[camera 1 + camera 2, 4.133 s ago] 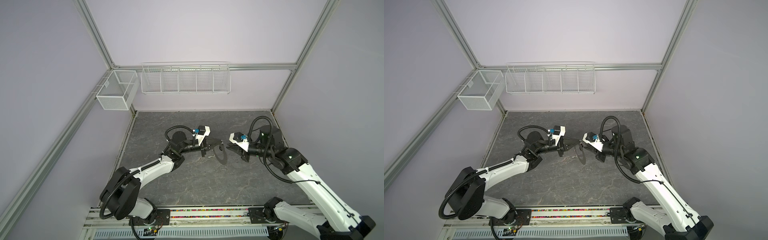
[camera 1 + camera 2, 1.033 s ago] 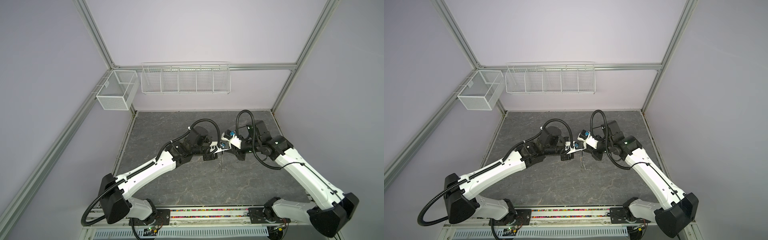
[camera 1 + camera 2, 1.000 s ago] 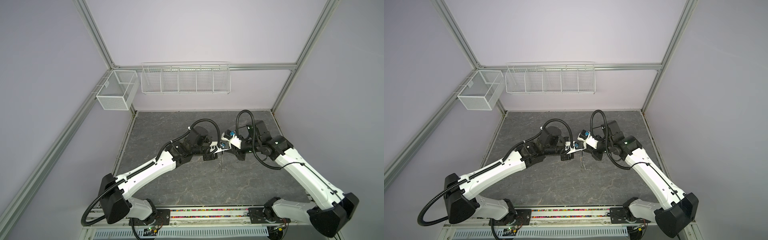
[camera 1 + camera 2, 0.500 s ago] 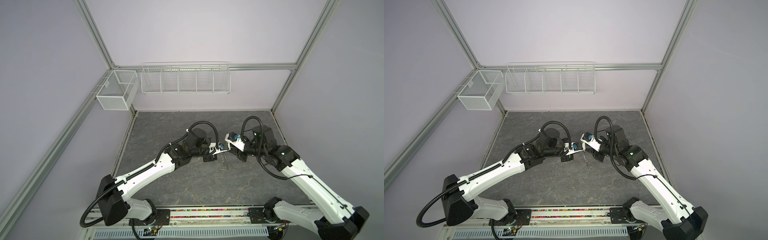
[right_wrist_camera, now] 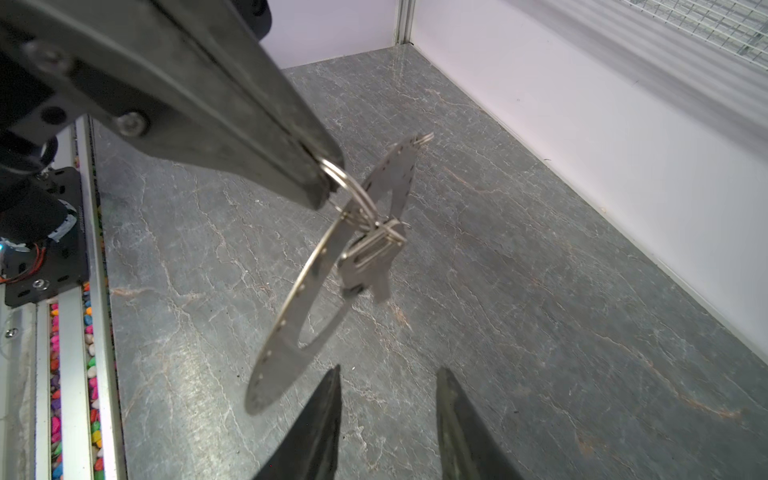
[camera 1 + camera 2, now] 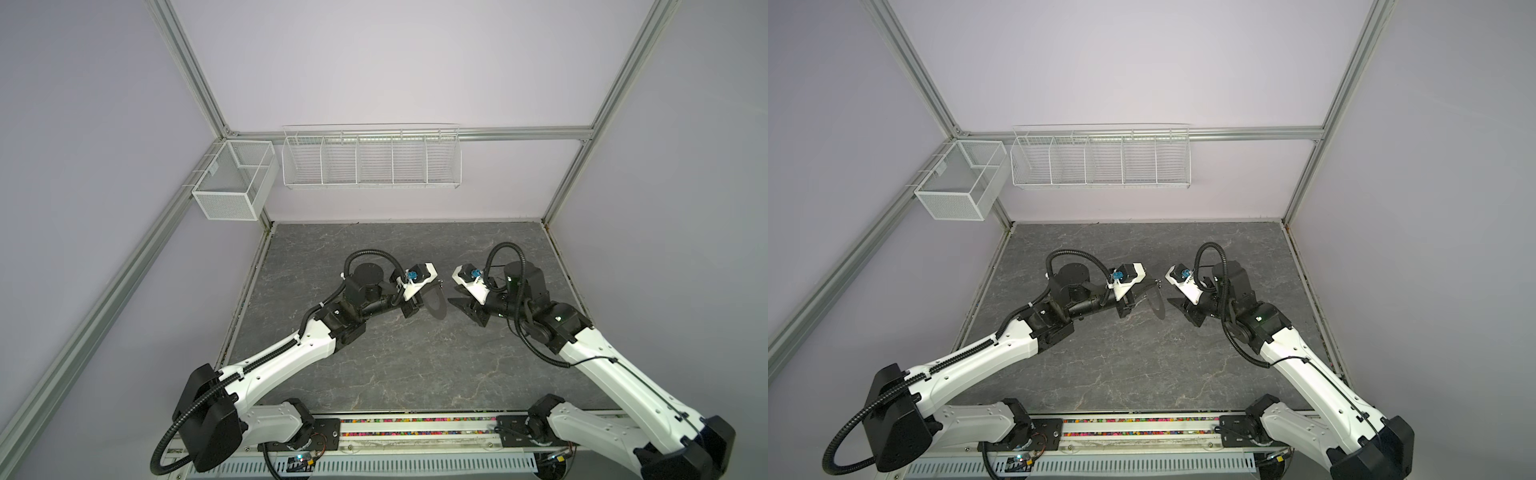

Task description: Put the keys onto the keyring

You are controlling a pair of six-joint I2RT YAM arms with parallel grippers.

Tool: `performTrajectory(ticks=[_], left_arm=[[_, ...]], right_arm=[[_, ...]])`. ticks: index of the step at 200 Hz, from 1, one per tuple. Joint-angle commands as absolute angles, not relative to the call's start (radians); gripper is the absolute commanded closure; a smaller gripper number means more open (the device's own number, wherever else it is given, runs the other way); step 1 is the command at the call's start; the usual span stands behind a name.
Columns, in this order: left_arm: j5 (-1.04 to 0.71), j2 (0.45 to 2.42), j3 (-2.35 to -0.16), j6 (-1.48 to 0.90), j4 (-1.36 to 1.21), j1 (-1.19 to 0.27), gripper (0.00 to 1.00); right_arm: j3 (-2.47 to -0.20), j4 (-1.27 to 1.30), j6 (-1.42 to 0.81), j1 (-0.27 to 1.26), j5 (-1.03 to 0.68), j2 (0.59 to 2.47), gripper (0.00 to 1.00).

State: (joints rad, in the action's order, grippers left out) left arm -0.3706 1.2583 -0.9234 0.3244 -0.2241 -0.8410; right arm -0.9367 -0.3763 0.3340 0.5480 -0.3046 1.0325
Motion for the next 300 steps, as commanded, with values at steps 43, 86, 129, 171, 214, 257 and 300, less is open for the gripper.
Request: performTrajectory(ticks=[43,86,129,171,214,257,300], left_arm=[[-0.362,1.276,-0.857,0.105,-0.6,-0.822,1.0],[-0.386,1.308,-0.837,0.039,-0.696,-0.821,1.0],[-0.406,1.327,-0.843,0.02,-0.705,-0.822,1.0],[-0.42,1.341,-0.851,0.015,-0.707,-0.822,1.0],[-0.431,1.351,-0.86,0.01,-0.692,-0.822,1.0],[-0.444,1.361,-0.868,0.01,-0.68,-0.822,1.0],[-0.443,1.361,-0.866,0.016,-0.671,-0.821,1.0]], right_arm=[[-0.99,-0.265,0.238,0.557,-0.406,1.062,0.6],[-0.992,-0.228,0.214,0.561,-0.39,1.065,0.62],[-1.002,-0.212,0.216,0.563,-0.396,1.064,0.63],[-1.009,-0.216,0.231,0.565,-0.374,1.075,0.66],[-1.006,-0.219,0.233,0.567,-0.303,1.068,0.7],[-1.003,-0.213,0.252,0.571,-0.299,1.06,0.65],[-1.003,-0.226,0.297,0.596,-0.242,1.053,0.74]])
